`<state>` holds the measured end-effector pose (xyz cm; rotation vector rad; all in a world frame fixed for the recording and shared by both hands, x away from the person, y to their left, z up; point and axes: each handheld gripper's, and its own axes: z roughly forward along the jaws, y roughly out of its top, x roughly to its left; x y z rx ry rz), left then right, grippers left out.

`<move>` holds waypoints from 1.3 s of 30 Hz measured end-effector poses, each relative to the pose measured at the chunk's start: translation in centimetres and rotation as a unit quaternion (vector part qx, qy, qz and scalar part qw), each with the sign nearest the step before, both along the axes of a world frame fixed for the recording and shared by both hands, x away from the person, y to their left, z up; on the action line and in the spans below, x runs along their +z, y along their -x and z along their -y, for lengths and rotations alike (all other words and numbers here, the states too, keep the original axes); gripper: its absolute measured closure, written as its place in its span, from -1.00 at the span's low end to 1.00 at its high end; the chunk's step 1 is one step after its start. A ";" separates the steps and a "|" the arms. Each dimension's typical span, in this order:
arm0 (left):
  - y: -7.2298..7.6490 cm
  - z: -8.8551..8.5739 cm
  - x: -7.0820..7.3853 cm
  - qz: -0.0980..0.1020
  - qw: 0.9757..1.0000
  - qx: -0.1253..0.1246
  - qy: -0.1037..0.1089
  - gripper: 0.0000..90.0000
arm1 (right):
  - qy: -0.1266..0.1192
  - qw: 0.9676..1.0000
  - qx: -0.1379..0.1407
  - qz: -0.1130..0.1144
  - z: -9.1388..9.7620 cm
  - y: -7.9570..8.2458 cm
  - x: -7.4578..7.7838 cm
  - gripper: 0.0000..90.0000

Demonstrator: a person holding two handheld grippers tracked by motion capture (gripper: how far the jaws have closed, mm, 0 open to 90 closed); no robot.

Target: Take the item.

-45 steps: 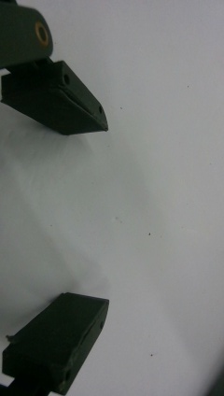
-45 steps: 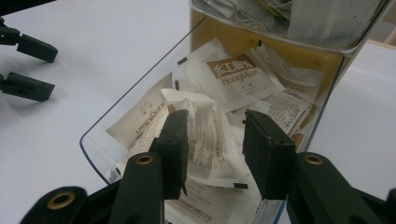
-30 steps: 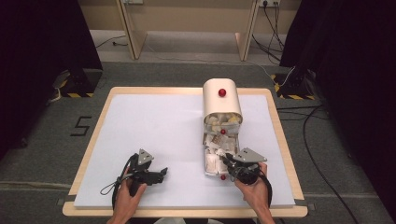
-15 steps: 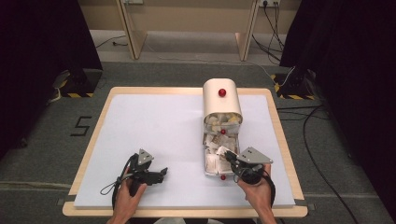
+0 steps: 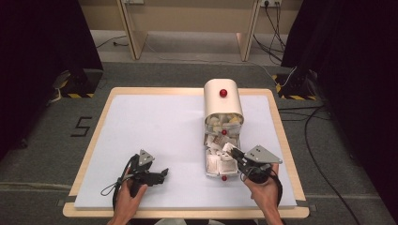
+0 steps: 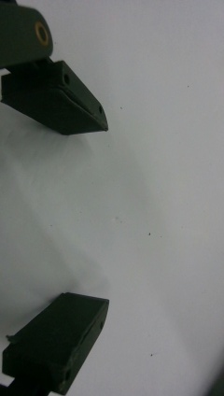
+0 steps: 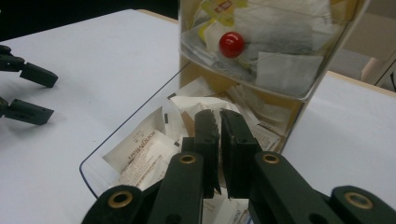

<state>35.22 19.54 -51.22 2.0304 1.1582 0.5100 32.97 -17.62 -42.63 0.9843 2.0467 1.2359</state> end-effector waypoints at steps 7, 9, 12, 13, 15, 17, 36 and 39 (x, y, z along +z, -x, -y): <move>0.0 0.0 0.0 0.000 1.000 0.000 0.000 -0.73 | -0.007 1.000 -0.016 0.008 1.3 0.1 0.7 0.91; 0.0 0.0 0.0 0.000 1.000 0.000 0.000 -0.73 | -0.009 1.000 -0.021 0.010 1.7 0.1 0.9 0.91; 0.0 0.0 0.0 0.000 1.000 0.000 0.000 -0.73 | -0.012 0.999 -0.031 0.014 2.5 0.1 1.1 0.91; 0.0 0.0 0.0 0.000 1.000 0.000 0.000 -0.73 | -0.013 0.999 -0.034 0.014 2.7 0.1 1.1 0.91; 0.0 0.0 0.0 0.000 1.000 0.000 0.000 -0.73 | -0.015 0.999 -0.042 0.015 3.3 0.1 1.2 0.91; 0.0 0.0 0.0 0.000 1.000 0.000 0.000 -0.73 | -0.016 0.998 -0.051 0.015 4.0 0.1 1.3 0.91; 0.0 0.0 0.0 0.000 1.000 0.000 0.001 -0.73 | -0.017 0.992 -0.123 -0.008 8.9 -1.1 -0.8 0.91; 0.0 0.0 0.0 0.000 1.000 0.000 0.001 -0.73 | -0.018 0.992 -0.127 -0.008 9.2 -1.1 -0.9 0.91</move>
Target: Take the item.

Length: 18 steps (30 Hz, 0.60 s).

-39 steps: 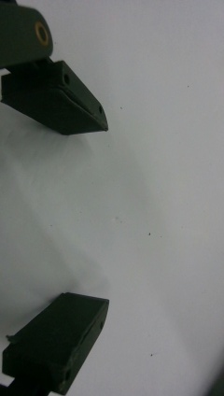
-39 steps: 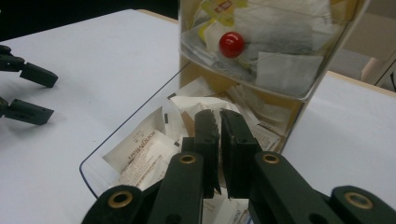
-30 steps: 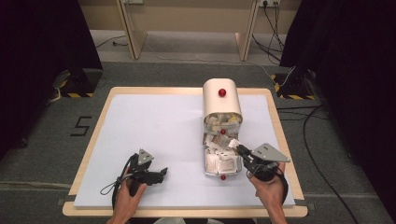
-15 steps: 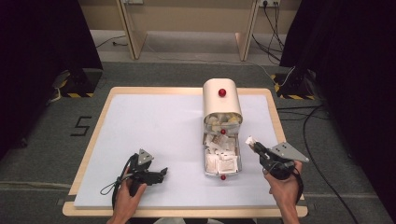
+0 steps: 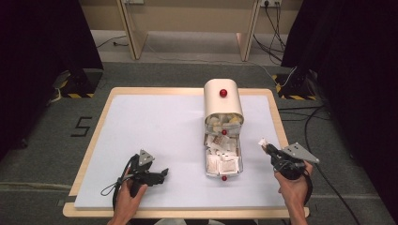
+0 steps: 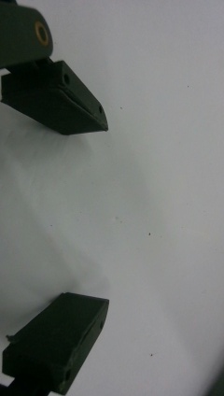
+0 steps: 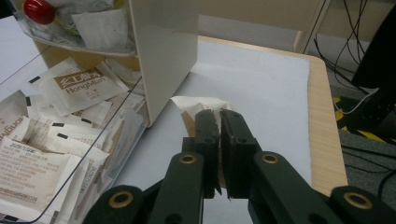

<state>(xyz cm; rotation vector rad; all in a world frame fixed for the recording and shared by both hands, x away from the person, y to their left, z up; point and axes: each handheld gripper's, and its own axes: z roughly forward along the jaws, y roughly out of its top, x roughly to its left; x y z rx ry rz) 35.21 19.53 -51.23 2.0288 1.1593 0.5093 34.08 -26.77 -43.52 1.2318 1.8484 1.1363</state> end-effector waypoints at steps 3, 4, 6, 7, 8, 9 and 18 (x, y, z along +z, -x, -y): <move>0.0 0.0 0.0 0.000 1.000 0.000 0.000 -0.73 | -0.001 1.000 -0.003 -0.001 0.2 0.0 -0.1 0.91; 0.0 0.0 0.0 0.000 1.000 0.000 0.000 -0.73 | -0.001 1.000 -0.004 -0.002 0.2 -0.1 -0.2 0.91; 0.0 0.0 0.0 0.000 1.000 0.000 0.000 -0.73 | -0.001 1.000 -0.006 -0.004 0.3 -0.2 -0.3 0.91; 0.0 0.0 0.0 0.000 1.000 0.000 0.000 -0.73 | 0.000 1.000 -0.007 -0.006 0.4 -0.2 -0.5 0.91; 0.0 0.0 0.0 0.000 1.000 0.000 0.000 -0.73 | 0.001 1.000 -0.007 -0.006 0.4 -0.3 -0.5 0.91; 0.0 0.0 0.0 0.000 1.000 0.000 0.000 -0.73 | 0.001 1.000 -0.007 -0.008 0.4 -0.3 -0.6 0.91; 0.0 0.0 0.0 0.000 1.000 0.000 0.000 -0.73 | 0.001 1.000 -0.012 -0.015 0.5 -0.8 -1.3 0.91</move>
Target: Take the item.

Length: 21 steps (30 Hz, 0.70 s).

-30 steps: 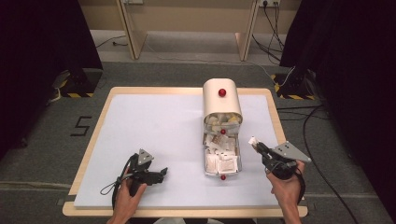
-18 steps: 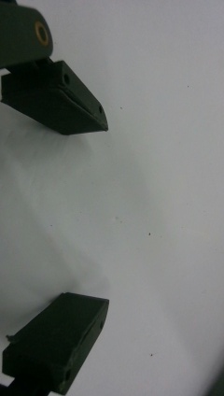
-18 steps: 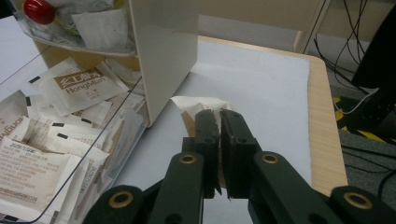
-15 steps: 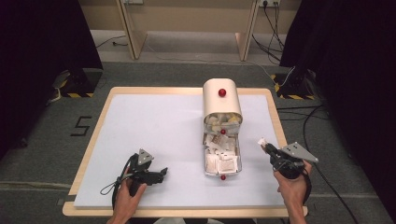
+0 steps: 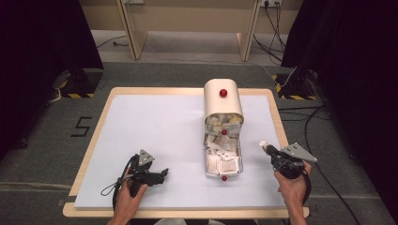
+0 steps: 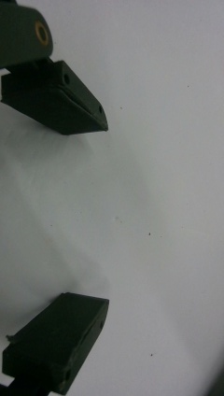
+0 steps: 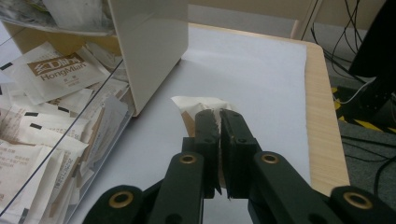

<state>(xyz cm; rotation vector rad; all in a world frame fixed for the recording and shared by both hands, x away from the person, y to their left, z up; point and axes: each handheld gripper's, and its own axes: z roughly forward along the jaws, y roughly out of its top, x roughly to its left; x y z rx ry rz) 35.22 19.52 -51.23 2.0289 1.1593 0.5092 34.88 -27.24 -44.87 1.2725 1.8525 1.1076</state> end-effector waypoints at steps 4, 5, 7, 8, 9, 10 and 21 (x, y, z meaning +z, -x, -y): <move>0.0 0.0 0.0 0.000 1.000 0.000 0.000 -0.73 | 0.000 1.000 -0.004 -0.006 -0.2 -0.7 -0.5 0.91; 0.0 0.0 0.0 0.000 1.000 0.000 0.000 -0.73 | 0.001 1.000 -0.005 -0.008 -0.2 -0.9 -0.7 0.91; 0.0 0.0 0.0 0.000 1.000 0.000 0.000 -0.73 | 0.002 1.000 -0.007 -0.010 -0.2 -1.2 -1.0 0.91; 0.0 0.0 0.0 0.000 1.000 0.000 0.000 -0.73 | 0.002 1.000 -0.007 -0.011 -0.2 -1.3 -1.0 0.91; 0.0 0.0 0.0 0.000 1.000 0.000 0.000 -0.73 | 0.001 1.000 -0.009 -0.012 -0.2 -1.3 -1.1 0.91; 0.0 0.0 0.0 0.000 1.000 0.000 0.000 -0.73 | 0.003 1.000 -0.009 -0.011 -0.2 -1.4 -1.1 0.91; 0.0 0.0 0.0 0.000 1.000 0.000 0.000 -0.73 | 0.007 1.000 -0.007 -0.018 -0.4 -1.9 -1.9 0.91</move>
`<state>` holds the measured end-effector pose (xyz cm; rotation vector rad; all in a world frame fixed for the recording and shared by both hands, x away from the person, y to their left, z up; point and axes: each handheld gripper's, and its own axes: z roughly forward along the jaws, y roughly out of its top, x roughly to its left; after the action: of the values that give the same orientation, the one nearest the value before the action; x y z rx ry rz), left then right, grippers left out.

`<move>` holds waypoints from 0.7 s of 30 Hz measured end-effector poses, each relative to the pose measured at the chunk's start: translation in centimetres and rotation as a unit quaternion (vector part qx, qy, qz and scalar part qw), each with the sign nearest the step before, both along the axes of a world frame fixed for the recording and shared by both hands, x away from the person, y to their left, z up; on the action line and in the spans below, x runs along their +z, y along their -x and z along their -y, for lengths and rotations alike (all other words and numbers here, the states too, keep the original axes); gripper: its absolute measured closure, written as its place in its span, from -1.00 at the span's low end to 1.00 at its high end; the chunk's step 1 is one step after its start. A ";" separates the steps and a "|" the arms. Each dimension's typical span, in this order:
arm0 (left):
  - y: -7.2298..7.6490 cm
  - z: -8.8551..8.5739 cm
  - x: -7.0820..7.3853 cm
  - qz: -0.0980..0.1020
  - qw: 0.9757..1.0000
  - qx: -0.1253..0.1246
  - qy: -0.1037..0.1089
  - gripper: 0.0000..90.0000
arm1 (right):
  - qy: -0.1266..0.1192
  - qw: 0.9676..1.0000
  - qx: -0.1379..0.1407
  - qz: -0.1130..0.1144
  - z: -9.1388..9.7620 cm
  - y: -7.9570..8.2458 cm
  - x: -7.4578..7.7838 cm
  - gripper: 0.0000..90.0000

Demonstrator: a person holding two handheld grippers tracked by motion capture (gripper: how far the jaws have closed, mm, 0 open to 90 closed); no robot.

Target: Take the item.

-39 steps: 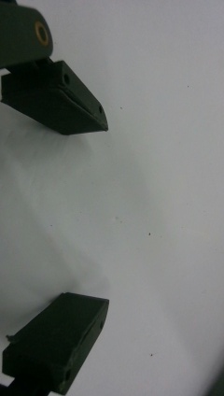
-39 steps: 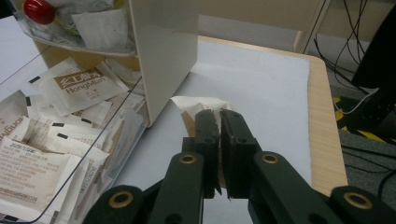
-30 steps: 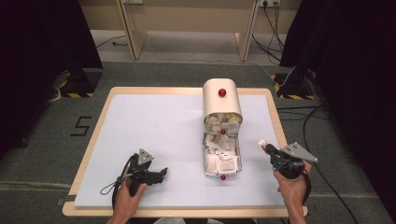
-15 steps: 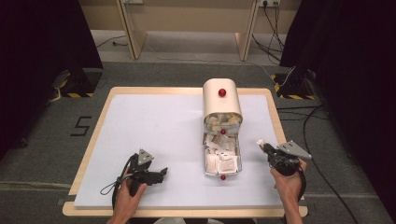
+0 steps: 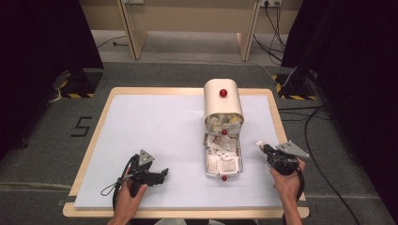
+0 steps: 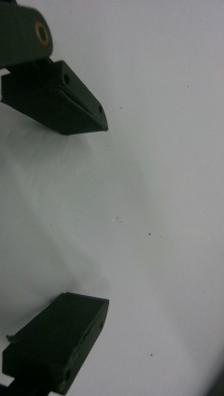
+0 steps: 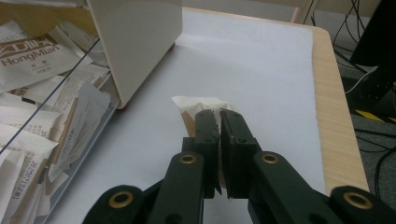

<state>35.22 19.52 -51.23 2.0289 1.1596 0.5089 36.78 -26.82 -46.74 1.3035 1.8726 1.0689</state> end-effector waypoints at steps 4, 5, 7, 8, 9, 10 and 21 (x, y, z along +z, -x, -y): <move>0.0 0.0 0.0 0.000 1.000 0.000 0.000 -0.73 | 0.002 1.000 0.001 -0.004 -0.2 -0.1 -0.2 0.91; 0.0 0.0 0.0 0.000 1.000 0.000 0.000 -0.73 | 0.003 1.000 0.004 -0.004 -0.2 -0.2 -0.3 0.91; 0.0 0.0 0.0 0.000 1.000 0.000 0.000 -0.73 | 0.005 1.000 0.006 -0.005 -0.4 -0.3 -0.5 0.91; 0.0 0.0 0.0 0.000 1.000 0.000 0.000 -0.73 | 0.006 1.000 0.008 -0.007 -0.4 -0.3 -0.5 0.91; 0.0 0.0 0.0 0.000 1.000 0.000 0.000 -0.73 | 0.007 1.000 0.008 -0.008 -0.5 -0.4 -0.6 0.91; 0.0 0.0 0.0 0.000 1.000 0.000 0.000 -0.73 | 0.009 1.000 0.009 -0.009 -0.5 -0.4 -0.7 0.91; 0.0 0.0 0.0 0.000 1.000 0.000 0.000 -0.73 | 0.020 0.999 0.018 -0.019 -0.9 -0.6 -1.2 0.91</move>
<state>35.22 19.53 -51.23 2.0292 1.1596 0.5086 37.35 -25.88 -47.91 1.2805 1.9419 1.0273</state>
